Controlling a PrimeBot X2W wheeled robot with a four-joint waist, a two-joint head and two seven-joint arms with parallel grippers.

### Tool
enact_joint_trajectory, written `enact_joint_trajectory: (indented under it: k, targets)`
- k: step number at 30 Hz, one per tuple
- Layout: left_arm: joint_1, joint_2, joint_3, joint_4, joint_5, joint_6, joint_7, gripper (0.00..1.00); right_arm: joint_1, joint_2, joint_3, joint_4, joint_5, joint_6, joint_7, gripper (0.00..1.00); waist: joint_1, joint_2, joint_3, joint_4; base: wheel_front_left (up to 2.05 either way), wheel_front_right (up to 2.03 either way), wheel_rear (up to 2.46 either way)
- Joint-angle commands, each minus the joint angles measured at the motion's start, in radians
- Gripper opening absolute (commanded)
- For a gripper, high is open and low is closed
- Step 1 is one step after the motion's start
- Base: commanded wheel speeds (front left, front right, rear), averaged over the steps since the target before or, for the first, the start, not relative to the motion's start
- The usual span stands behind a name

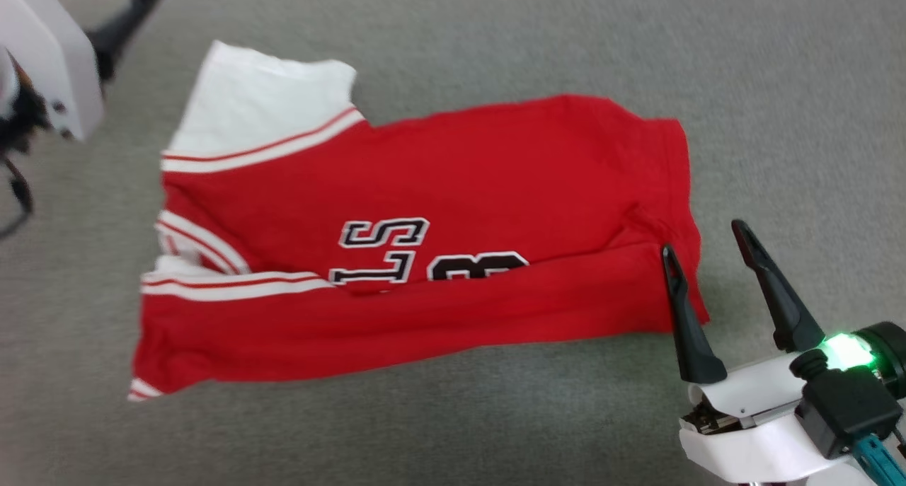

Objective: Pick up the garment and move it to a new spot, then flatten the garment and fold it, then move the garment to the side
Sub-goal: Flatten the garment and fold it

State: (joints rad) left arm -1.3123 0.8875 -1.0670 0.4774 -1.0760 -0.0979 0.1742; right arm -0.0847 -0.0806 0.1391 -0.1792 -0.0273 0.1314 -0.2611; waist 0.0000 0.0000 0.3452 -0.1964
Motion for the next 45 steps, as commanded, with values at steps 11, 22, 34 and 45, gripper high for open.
enact_joint_trajectory:
  k: [11,22,34,45]
  targets:
    - [-0.161,0.017,-0.047,0.076,-0.043,-0.028,0.314,0.87,0.007,0.032,0.004,-0.083,0.057,-0.002,-0.003,1.00,0.0000,0.0000,0.248,-0.192,0.00,0.00,0.00]
    - [-0.204,0.057,-0.074,0.178,-0.113,-0.013,0.542,0.71,0.013,0.032,-0.007,-0.113,0.090,-0.002,-0.003,1.00,0.0000,0.0000,0.276,-0.210,0.00,0.00,0.00]
    - [-0.183,0.008,-0.149,0.172,-0.150,0.109,0.848,1.00,0.000,0.032,-0.013,-0.103,0.118,-0.002,-0.003,1.00,0.0000,0.0000,0.286,-0.211,0.00,0.00,0.00]
    - [-0.140,-0.015,-0.148,0.137,-0.148,0.224,0.823,0.00,-0.025,0.032,-0.010,-0.095,0.148,-0.002,-0.003,1.00,0.0000,0.0000,0.292,-0.228,0.00,0.00,0.00]
